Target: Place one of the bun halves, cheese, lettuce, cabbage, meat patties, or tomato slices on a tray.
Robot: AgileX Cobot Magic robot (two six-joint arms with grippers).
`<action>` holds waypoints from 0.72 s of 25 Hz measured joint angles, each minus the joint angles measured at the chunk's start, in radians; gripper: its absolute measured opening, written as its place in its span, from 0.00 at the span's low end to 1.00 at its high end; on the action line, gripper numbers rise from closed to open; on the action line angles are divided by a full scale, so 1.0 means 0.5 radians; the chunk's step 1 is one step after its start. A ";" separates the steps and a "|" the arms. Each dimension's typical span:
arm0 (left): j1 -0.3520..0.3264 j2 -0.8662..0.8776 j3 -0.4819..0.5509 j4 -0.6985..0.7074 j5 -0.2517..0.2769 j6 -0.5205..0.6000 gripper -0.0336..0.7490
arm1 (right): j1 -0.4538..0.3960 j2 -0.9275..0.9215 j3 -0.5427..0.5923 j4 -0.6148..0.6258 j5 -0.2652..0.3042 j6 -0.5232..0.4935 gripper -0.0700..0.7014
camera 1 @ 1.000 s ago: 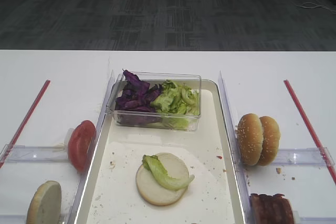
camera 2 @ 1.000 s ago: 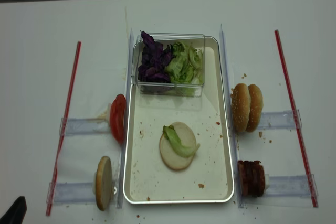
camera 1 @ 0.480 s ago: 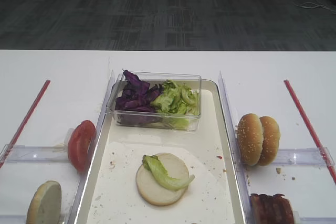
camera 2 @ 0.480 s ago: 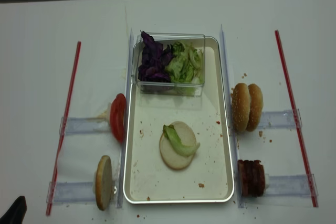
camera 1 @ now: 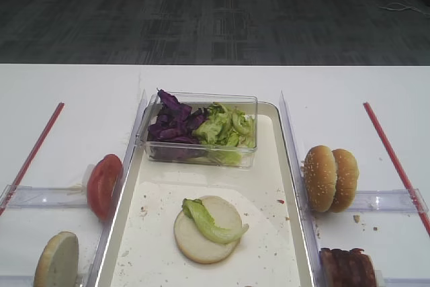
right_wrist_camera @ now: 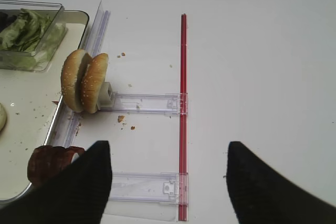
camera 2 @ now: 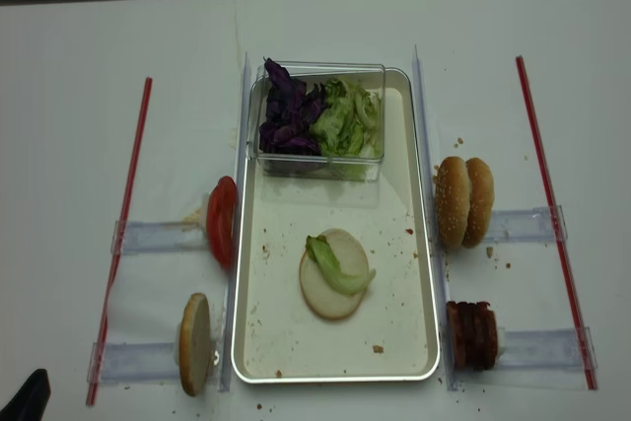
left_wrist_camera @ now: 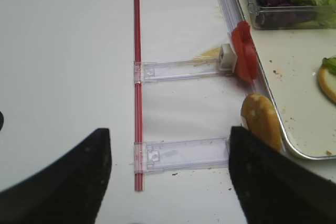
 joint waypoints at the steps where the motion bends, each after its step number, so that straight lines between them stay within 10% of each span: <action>1: 0.000 0.000 0.000 0.000 0.000 0.000 0.65 | 0.000 0.000 0.000 0.000 0.000 0.000 0.75; 18: 0.000 0.000 0.000 0.000 0.000 0.000 0.65 | 0.000 0.000 0.000 0.000 0.000 0.000 0.75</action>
